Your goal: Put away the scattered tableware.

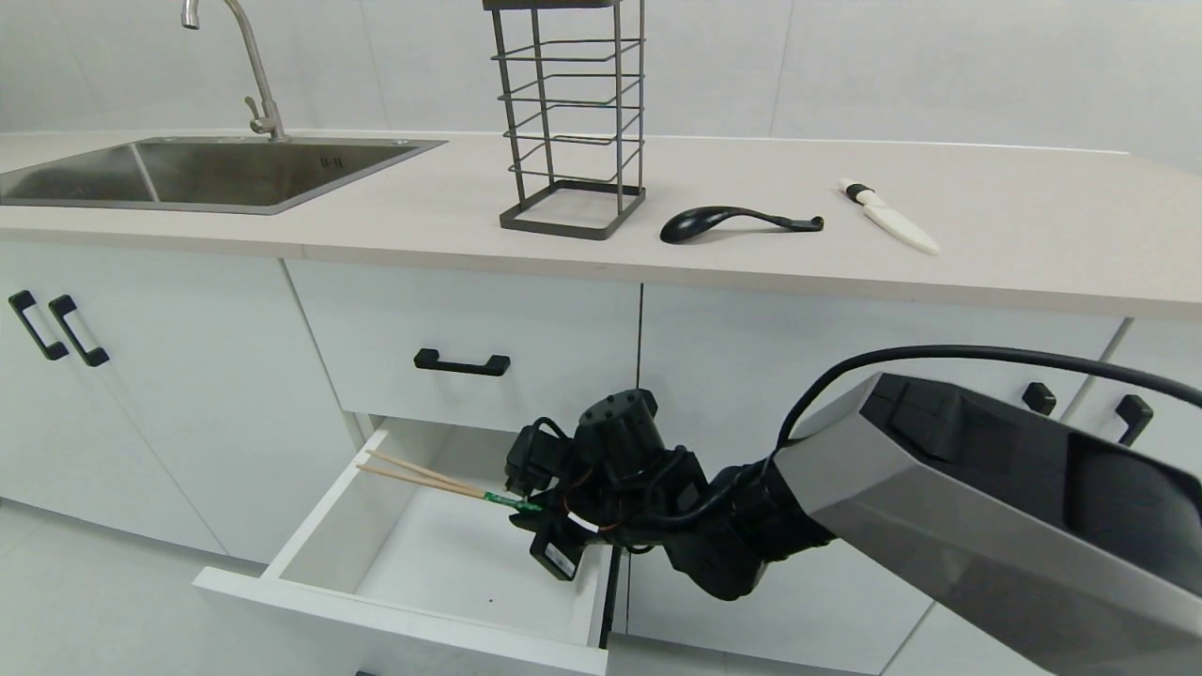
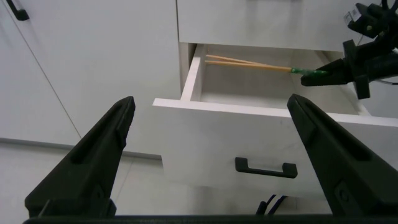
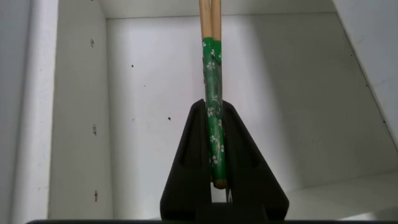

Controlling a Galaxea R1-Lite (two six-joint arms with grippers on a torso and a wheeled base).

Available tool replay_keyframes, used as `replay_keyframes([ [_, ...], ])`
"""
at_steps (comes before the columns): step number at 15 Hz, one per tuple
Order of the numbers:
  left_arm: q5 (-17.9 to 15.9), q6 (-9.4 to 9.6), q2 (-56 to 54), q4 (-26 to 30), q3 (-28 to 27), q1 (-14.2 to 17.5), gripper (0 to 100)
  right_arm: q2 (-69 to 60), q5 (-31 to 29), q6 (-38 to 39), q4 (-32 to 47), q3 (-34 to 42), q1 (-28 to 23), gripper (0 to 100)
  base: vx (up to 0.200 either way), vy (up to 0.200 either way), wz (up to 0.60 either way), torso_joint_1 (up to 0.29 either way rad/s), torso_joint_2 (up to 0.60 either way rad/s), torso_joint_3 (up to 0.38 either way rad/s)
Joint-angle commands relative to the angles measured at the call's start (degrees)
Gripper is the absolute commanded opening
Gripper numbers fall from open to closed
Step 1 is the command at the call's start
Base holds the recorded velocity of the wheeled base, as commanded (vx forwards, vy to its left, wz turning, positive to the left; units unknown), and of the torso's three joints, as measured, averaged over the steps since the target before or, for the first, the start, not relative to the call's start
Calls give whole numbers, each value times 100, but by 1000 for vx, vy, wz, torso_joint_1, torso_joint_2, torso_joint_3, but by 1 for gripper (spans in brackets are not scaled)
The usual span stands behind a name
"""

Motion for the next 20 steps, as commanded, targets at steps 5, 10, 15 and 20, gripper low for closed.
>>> replay_keyframes([
  [5,1,2,7,0,0,0,100,386,1,8,4,-237,-62,0,0,0,0,0,0,0],
  [10,1,2,7,0,0,0,100,623,1,-1,241,-598,-45,0,0,0,0,0,0,0],
  [15,1,2,7,0,0,0,100,764,1,-1,522,-888,17,0,0,0,0,0,0,0],
  [20,1,2,7,0,0,0,100,922,1,8,637,-1011,113,0,0,0,0,0,0,0],
])
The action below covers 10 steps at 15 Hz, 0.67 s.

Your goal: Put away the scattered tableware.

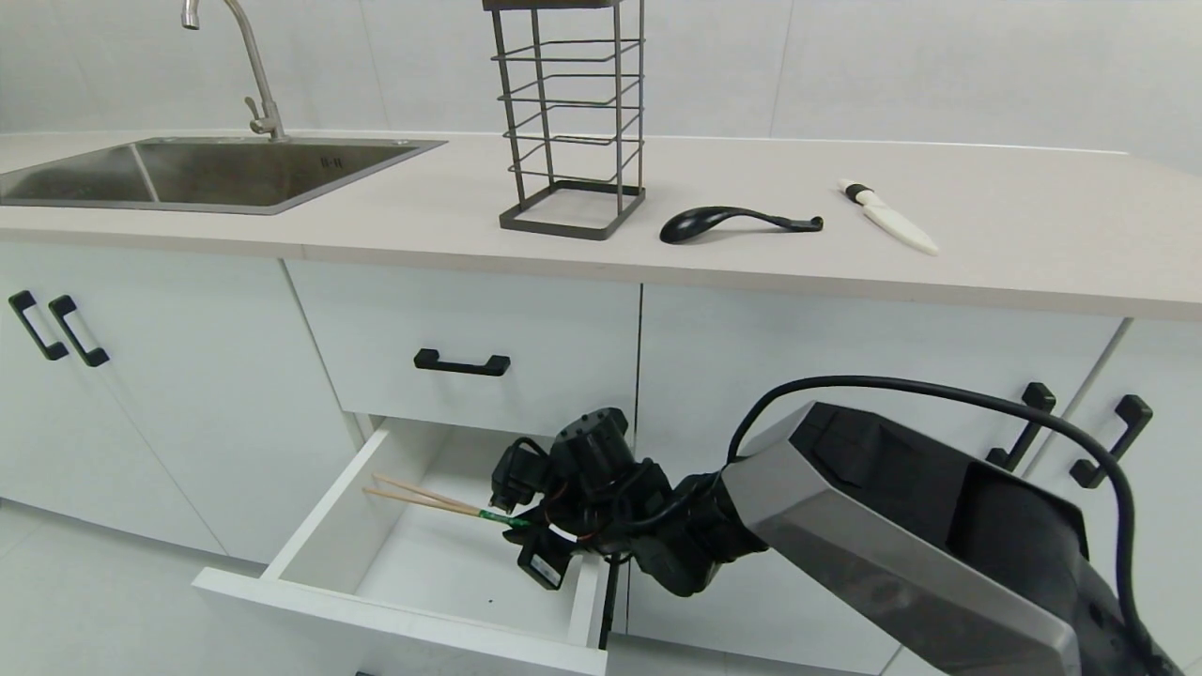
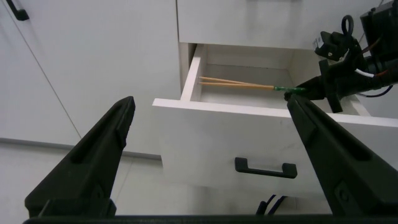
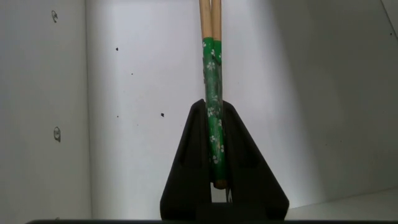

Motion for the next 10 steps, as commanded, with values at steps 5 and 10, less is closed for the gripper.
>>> replay_keyframes([
  [5,1,-1,7,0,0,0,100,105,23,-34,115,-208,105,100,0,0,0,0,0,0],
  [10,1,-1,7,0,0,0,100,-580,6,-42,229,-85,148,100,0,0,0,0,0,0],
])
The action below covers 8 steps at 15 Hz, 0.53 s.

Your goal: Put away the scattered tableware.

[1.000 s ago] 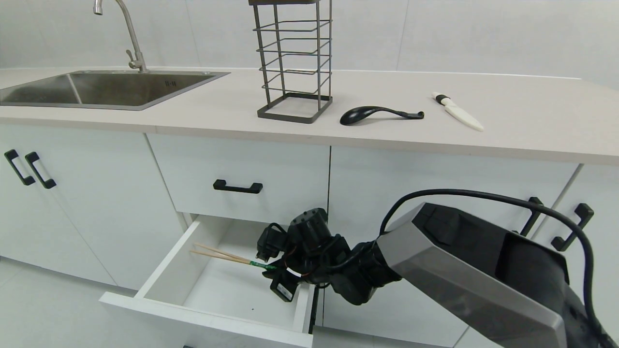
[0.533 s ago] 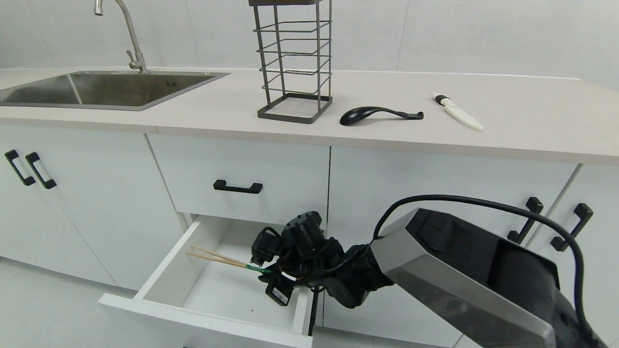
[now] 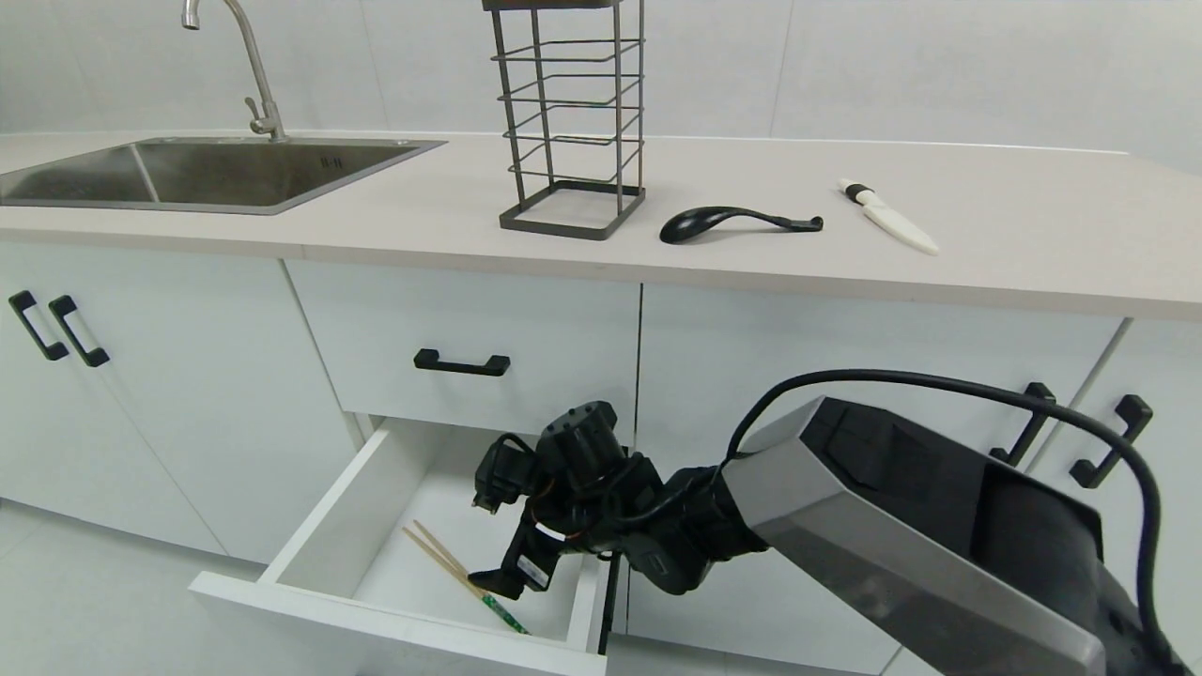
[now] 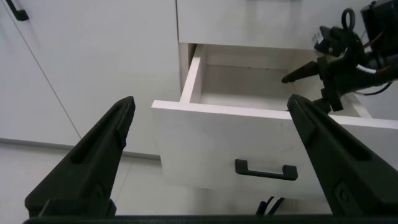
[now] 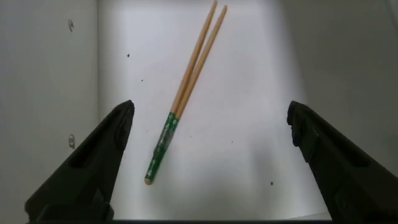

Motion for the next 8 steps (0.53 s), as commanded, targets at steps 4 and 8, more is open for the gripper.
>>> replay_keyframes([
  [4,1,-1,7,0,0,0,100,-996,-275,-15,10,415,83,100,0,0,0,0,0,0],
  [8,1,-1,7,0,0,0,100,-1461,-293,-120,-16,732,233,100,0,0,0,0,0,0],
])
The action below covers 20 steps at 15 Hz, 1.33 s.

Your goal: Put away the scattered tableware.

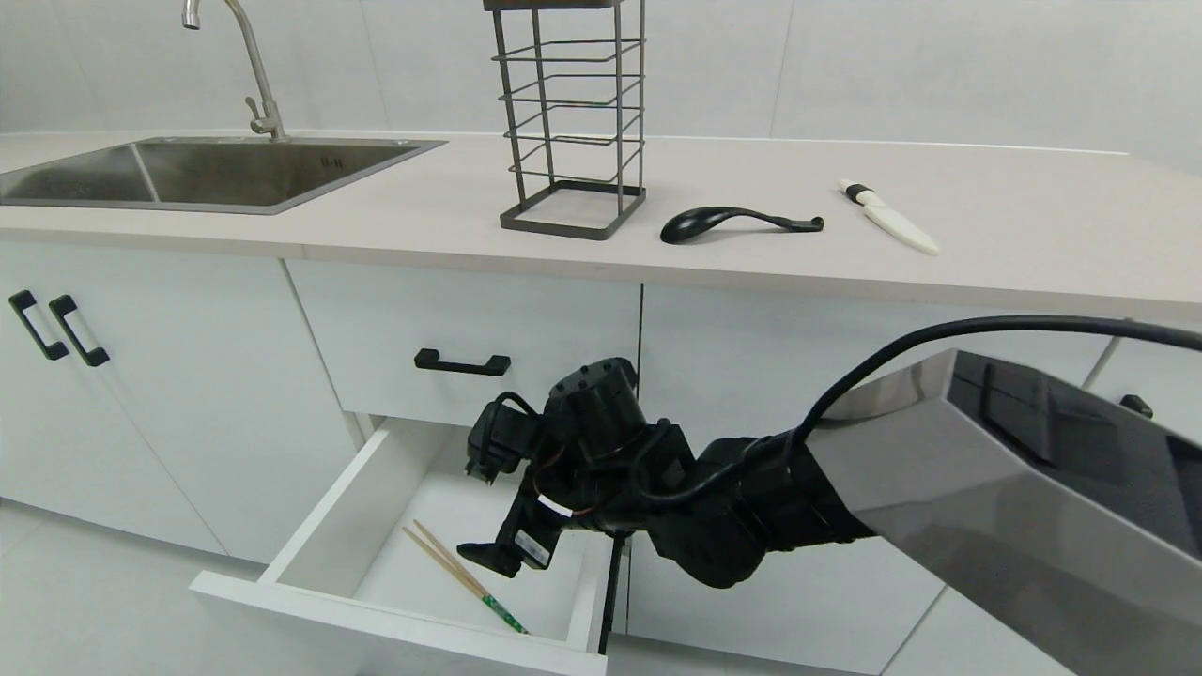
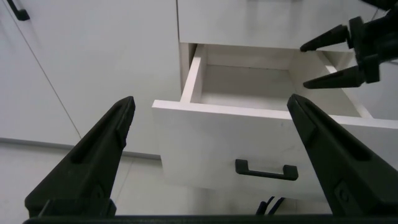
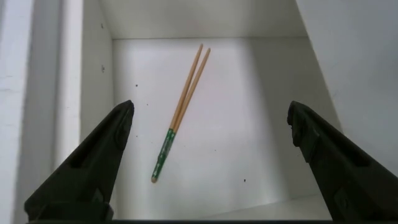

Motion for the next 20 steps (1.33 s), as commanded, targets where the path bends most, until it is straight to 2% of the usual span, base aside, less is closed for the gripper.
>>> replay_keyframes([
  [1,-2,2,7,0,0,0,100,-344,0,-30,-19,85,84,100,0,0,0,0,0,0],
  [8,-2,2,7,0,0,0,100,-335,0,14,-37,-29,172,100,0,0,0,0,0,0],
  [13,-2,2,7,0,0,0,100,-344,8,49,-37,-65,259,100,0,0,0,202,-101,-99],
  [20,-2,2,7,0,0,0,100,-344,8,128,-45,-73,303,100,0,0,0,207,-544,-200],
])
